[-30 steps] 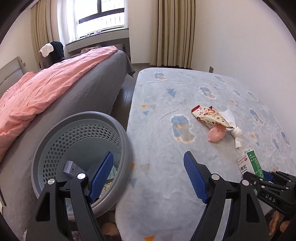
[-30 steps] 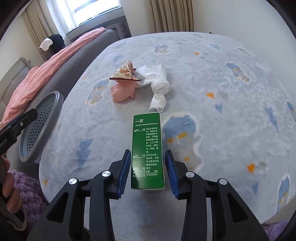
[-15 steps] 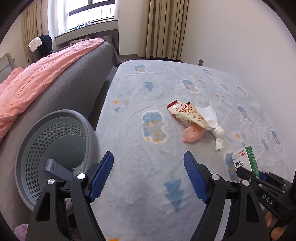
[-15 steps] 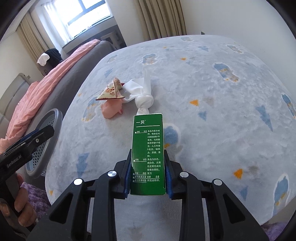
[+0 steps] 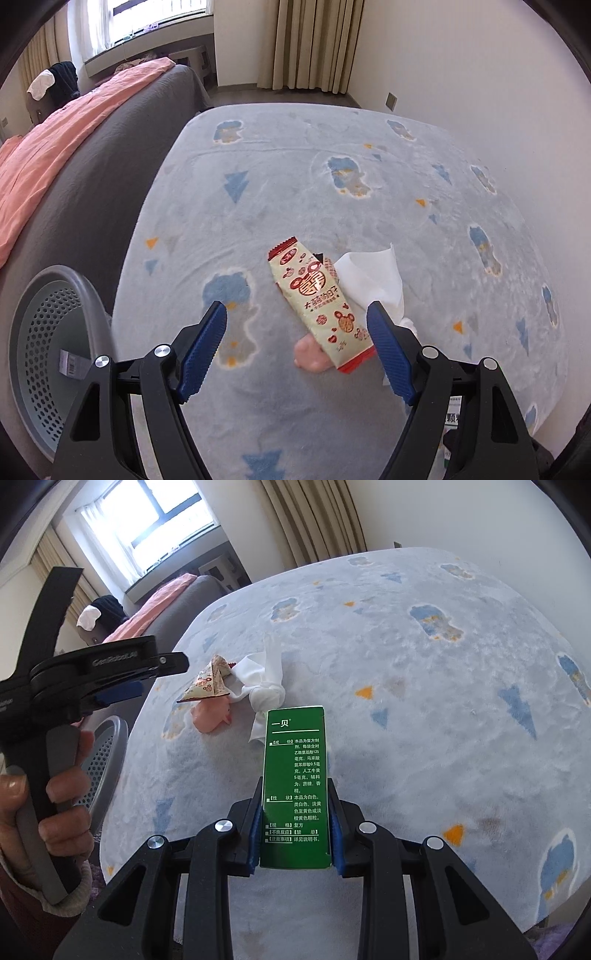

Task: Collect trash
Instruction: 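Grasp the red-white snack wrapper with the left tool while the right tool holds the box, then carry both items over the wastebasket and open both tools to drop them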

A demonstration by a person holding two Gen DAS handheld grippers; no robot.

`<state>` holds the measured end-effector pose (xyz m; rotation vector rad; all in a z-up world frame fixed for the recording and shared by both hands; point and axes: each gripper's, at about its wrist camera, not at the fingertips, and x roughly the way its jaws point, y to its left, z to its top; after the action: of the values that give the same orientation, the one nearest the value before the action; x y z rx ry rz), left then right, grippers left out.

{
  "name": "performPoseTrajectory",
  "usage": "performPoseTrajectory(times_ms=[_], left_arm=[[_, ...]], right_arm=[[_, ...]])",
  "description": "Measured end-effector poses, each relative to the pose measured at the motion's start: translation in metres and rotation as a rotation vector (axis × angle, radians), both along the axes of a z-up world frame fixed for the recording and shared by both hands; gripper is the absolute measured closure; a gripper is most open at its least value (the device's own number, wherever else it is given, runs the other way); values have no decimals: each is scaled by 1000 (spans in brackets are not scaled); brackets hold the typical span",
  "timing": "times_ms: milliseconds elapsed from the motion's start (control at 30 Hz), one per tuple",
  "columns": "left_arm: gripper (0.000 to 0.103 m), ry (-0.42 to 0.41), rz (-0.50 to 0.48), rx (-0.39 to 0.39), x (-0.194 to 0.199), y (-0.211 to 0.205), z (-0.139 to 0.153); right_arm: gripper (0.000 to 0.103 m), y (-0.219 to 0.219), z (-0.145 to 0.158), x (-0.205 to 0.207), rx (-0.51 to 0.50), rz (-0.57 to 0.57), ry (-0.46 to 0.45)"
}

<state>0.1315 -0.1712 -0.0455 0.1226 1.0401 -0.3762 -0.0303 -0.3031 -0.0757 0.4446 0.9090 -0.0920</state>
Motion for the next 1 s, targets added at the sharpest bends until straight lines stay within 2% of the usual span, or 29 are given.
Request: performPoseTrajectory(times_ms=[100,200,300,333,367,433,700,833,1000], left_arm=[[28,51,3,4,13,-12,-12],[28,85,12,39,25,-20,-26],[29,122,20,35,31,-22,-37],[33,125,20,30,32,-22,-39],[47,124,16,27,31,-22,-40],[60,137,-3,20,30,-21,-42],[64,92,-19,-21,9,-3,-31],[73,83,-22,-48,-2,13,-20],[73,87,0,-75,-16,41,-17]], right_arm=[[74,-1,-1,0,10,4,1],[74,-3,1,-1,26,7,-9],[74,-5,3,-2,41,11,-19],[74,-5,3,-2,45,13,-20],[74,-6,3,-2,49,15,-20],[74,-6,2,-2,55,21,-20],[74,-3,3,-3,52,30,-24],[74,0,2,-2,42,36,-21],[74,8,1,0,18,50,-18]])
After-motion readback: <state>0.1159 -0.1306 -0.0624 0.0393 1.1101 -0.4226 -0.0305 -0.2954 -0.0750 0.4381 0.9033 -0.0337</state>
